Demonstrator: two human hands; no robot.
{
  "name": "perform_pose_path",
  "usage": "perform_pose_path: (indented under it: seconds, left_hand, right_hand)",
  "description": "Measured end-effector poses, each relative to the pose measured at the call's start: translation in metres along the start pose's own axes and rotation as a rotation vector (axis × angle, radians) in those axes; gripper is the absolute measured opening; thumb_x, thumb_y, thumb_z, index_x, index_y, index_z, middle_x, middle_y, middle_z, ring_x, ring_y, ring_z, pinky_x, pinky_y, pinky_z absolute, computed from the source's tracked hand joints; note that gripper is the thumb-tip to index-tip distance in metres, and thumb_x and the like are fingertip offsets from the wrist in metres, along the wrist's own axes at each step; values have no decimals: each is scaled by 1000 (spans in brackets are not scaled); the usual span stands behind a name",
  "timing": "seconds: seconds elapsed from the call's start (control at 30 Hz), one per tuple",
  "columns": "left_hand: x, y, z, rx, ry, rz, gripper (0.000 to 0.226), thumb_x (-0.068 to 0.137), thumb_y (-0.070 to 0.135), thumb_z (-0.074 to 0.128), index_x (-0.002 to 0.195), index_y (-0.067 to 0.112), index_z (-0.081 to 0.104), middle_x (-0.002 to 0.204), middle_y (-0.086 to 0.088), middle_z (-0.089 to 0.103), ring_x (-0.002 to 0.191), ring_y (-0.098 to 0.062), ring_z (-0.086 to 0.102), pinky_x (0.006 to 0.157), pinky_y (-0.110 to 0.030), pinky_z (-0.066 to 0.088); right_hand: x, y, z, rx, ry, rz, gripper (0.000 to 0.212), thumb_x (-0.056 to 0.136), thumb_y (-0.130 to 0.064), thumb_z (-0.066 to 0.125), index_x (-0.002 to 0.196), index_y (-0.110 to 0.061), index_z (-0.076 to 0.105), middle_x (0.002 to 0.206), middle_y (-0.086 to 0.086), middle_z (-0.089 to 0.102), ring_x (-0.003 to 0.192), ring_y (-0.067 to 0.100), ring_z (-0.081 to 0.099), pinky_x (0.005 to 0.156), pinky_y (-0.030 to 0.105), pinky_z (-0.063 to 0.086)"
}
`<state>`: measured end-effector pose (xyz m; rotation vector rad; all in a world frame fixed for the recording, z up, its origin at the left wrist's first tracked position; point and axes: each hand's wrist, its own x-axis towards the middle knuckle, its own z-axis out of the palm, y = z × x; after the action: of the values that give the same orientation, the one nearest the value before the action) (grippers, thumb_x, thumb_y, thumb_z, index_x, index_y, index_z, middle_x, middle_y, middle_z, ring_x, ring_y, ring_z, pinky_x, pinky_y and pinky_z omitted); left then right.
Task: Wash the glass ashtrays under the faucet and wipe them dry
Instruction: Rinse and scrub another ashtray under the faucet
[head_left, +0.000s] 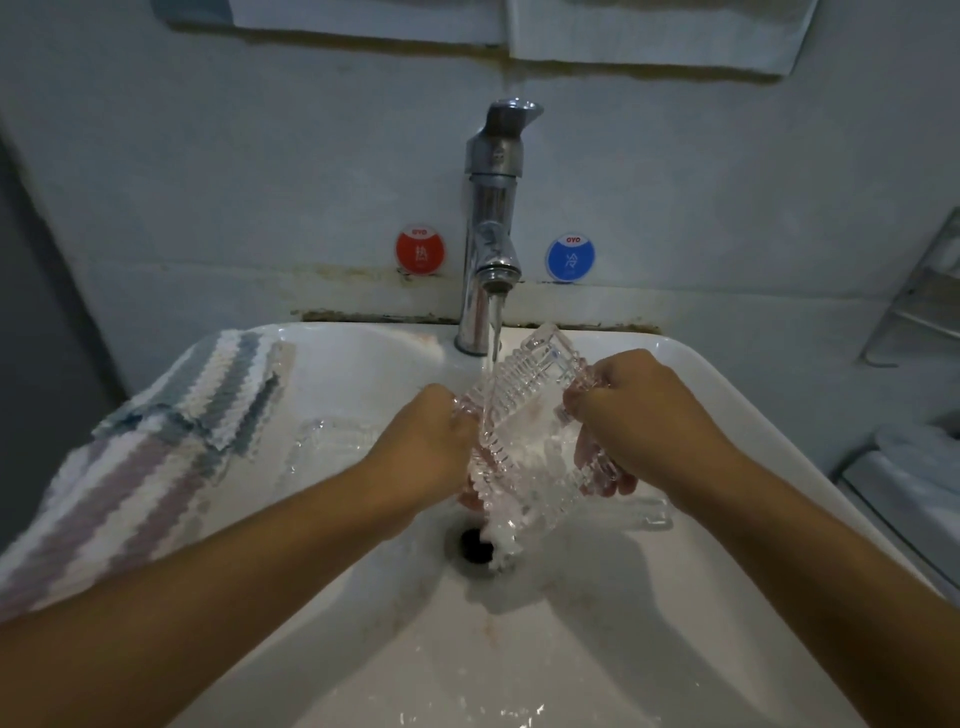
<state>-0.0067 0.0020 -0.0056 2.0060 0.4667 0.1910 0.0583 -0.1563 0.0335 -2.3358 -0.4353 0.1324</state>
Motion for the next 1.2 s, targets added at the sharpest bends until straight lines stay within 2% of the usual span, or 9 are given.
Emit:
perform_pose_path:
  seconds: [0.1,0.2,0.27,0.37,0.5,0.67,0.8,0.9,1.2]
  left_hand:
    - [0,0,1,-169,-55,-63,36,100,12,57,127,20,34,106,-5,57,80,-21,65,58,-27,58]
    - [1,-5,7,-149,-85,-82,55,86,5,73,126,16,38,112,-5,59,92,-19,64,62,-26,57]
    - [4,-9,9,-97,-40,-36,43,87,10,72,122,12,49,107,-6,64,88,-18,67,65,-29,60]
    - [6,-7,4,-69,87,34,18,96,17,62,111,11,53,99,-7,64,60,-15,65,50,-21,55]
    - [6,-3,-6,-60,130,46,23,97,28,63,101,8,52,83,-11,66,38,-9,56,40,-21,47]
    - [3,0,-7,54,109,90,25,102,34,54,103,9,52,88,-10,66,45,-13,64,42,-21,50]
    - [3,1,-6,106,61,112,22,106,23,42,103,5,55,87,-14,69,57,-24,73,68,-44,61]
    - [2,2,-5,55,52,98,29,105,20,44,100,-3,60,85,-23,71,59,-27,72,71,-50,61]
    - [1,-1,-3,-303,81,-112,15,89,9,73,95,-4,71,90,-20,74,72,-28,71,54,-25,59]
  right_hand:
    - [0,2,3,-32,55,-35,17,101,-20,54,94,-11,67,74,11,72,51,20,67,46,28,54]
    - [2,3,4,-23,87,-29,17,101,-21,54,95,-12,66,77,10,72,55,23,70,48,29,56]
    - [3,4,4,-12,95,-18,16,101,-21,54,97,-10,66,78,10,72,54,23,69,45,25,52]
    - [3,3,4,26,83,-16,17,101,-20,55,99,-8,67,77,11,72,50,21,68,43,23,48]
    - [-1,1,4,40,69,-43,19,101,-20,55,97,-7,68,74,12,71,48,20,66,41,21,45]
    - [0,1,5,33,69,-47,18,100,-19,56,94,-8,68,72,11,72,46,19,66,42,22,46]
    - [1,2,3,60,65,-25,17,100,-18,57,100,-6,69,74,12,72,47,19,66,40,21,45]
    - [1,2,6,16,95,-58,19,101,-21,55,97,-9,69,74,10,72,48,19,67,42,23,48]
    - [0,3,8,-18,164,-62,21,100,-22,54,88,-12,68,71,9,72,52,21,68,53,33,59]
